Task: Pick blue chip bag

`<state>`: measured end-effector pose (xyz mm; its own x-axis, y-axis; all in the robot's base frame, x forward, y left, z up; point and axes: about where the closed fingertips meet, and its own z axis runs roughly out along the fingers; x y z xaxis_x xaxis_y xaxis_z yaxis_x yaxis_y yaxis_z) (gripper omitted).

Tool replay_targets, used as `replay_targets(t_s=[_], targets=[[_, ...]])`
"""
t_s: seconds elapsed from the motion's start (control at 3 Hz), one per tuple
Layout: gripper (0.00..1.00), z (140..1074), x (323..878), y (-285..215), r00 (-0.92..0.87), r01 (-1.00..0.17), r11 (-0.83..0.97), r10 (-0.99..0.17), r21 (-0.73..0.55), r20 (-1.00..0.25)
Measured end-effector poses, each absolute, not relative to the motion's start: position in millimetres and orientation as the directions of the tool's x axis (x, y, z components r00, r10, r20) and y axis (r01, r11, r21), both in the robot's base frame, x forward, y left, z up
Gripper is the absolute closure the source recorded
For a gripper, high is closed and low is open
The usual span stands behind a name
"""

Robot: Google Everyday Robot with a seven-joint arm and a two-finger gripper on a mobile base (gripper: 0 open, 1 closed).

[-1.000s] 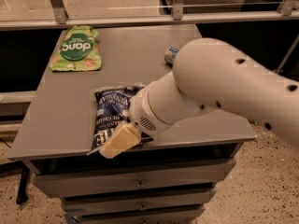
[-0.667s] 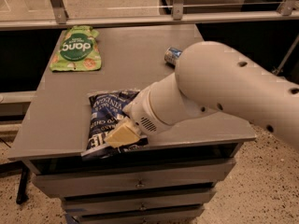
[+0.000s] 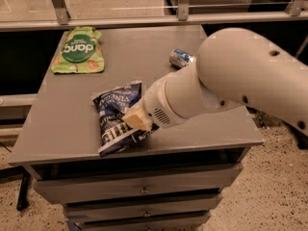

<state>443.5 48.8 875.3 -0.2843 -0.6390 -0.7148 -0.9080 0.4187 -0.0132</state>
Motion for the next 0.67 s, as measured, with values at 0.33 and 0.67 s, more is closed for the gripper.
replay_targets(t_s=[0.33,0.67], targets=[[1.0,897,457,30,-0.293,-0.889,0.458,-0.615,-0.028,-0.732],[1.0,912,467,14,-0.314,-0.871,0.492,-0.573,-0.011,-0.757]])
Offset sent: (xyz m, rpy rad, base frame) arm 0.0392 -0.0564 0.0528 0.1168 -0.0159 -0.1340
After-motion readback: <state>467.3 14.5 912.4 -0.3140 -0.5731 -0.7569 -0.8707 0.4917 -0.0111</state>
